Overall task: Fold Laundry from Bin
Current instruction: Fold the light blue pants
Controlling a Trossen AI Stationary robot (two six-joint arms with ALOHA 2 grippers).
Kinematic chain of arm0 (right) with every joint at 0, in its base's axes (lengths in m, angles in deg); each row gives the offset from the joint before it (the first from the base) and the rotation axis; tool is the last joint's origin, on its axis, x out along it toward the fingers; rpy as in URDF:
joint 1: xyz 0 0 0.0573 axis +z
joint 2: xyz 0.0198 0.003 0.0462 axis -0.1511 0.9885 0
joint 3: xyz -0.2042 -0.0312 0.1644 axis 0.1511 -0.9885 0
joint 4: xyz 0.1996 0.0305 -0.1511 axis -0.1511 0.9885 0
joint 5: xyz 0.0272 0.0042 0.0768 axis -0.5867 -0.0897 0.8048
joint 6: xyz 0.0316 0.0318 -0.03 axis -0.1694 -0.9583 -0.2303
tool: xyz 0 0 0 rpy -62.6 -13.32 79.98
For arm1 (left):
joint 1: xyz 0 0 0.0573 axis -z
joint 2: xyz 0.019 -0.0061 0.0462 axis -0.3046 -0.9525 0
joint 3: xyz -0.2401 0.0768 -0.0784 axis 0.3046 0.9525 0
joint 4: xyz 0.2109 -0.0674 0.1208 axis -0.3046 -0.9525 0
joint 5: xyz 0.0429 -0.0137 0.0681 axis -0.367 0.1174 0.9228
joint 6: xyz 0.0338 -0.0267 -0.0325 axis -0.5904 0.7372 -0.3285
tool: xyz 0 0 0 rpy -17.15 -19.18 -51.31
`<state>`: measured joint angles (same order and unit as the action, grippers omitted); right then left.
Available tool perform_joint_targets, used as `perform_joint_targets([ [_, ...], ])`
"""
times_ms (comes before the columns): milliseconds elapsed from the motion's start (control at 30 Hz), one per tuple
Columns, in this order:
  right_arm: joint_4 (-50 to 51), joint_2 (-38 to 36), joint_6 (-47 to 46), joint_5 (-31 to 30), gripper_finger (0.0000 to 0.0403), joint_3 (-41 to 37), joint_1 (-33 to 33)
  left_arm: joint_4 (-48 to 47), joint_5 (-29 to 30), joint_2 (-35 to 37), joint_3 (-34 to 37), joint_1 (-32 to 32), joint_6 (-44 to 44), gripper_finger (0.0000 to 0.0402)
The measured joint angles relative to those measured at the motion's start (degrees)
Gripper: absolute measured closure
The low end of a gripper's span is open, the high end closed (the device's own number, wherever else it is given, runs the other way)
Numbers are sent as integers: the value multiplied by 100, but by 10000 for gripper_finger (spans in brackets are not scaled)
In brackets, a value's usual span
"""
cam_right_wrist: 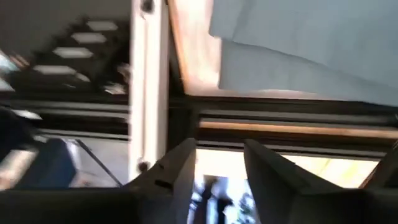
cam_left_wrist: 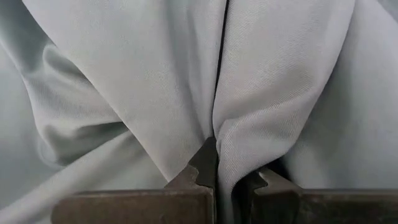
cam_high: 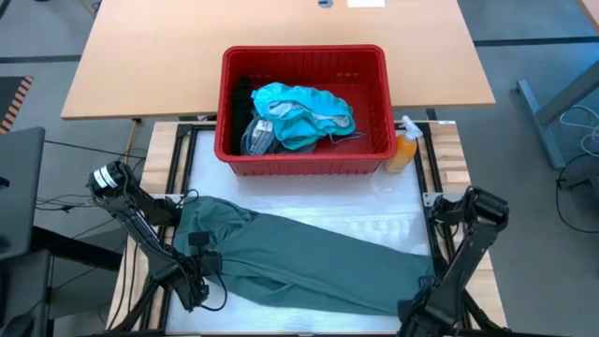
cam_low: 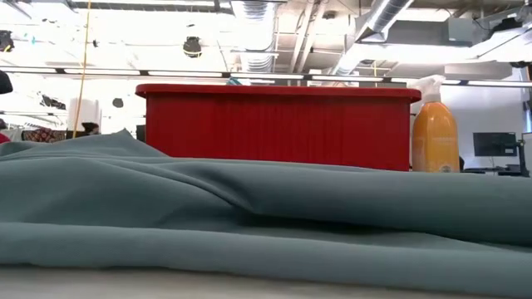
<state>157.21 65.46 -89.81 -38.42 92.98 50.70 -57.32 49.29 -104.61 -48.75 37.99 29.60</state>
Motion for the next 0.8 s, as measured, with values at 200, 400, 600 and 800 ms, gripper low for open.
perform_joint_targets([
  [200, -20, -729, -2396, -944, 194, -535, -173, 0, -2, 0, 0, 0, -86, 401],
  [400, -285, -1489, -5232, -1192, 195, -1944, -501, -2, -98, 0, 0, 0, -102, 401],
  [600, -820, -1917, -6374, -1719, 195, -2747, -509, -2, -272, 0, 0, 23, -96, 401],
  [800, -1080, -1869, -6704, -2004, 195, -2850, -429, -4, -304, 0, 0, 39, -93, 401],
])
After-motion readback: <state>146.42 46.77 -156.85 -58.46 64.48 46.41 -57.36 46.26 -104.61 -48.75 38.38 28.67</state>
